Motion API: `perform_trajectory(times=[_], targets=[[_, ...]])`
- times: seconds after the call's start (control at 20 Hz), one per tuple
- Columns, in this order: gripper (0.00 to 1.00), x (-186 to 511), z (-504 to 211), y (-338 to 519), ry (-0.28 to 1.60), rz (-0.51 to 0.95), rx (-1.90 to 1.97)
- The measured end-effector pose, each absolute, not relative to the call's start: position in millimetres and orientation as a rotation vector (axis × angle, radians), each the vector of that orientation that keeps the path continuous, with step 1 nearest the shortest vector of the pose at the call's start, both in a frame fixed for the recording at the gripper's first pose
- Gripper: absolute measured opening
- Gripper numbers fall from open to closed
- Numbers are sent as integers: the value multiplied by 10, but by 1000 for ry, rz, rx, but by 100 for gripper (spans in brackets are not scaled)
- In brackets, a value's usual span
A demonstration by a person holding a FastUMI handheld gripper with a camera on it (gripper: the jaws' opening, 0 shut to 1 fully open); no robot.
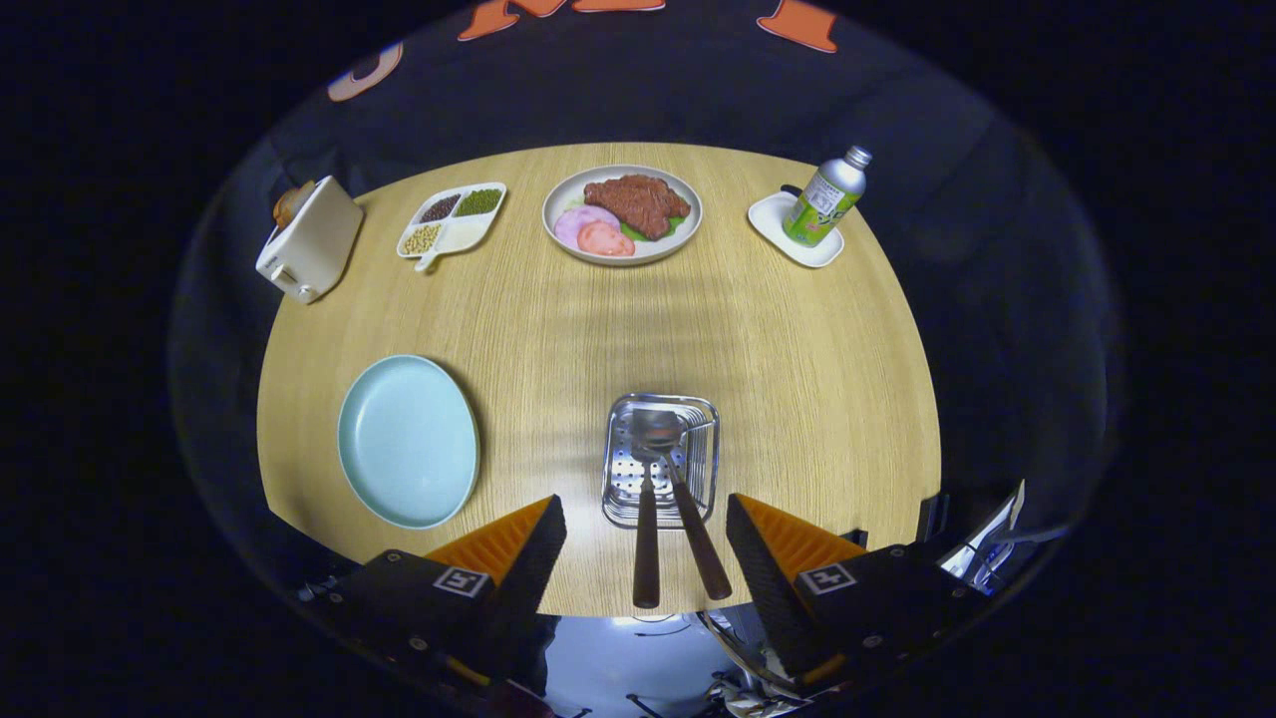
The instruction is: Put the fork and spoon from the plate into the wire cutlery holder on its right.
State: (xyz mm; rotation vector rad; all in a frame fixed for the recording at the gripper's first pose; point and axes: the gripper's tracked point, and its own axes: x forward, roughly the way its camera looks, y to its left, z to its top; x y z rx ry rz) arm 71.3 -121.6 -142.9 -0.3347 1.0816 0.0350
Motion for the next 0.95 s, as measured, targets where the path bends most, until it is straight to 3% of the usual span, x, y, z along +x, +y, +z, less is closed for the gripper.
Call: perform_trajectory(times=[0.6, 0.95], targets=[[99, 939, 83, -786, 437, 78, -74], [98, 795, 623, -911, 173, 26, -59]])
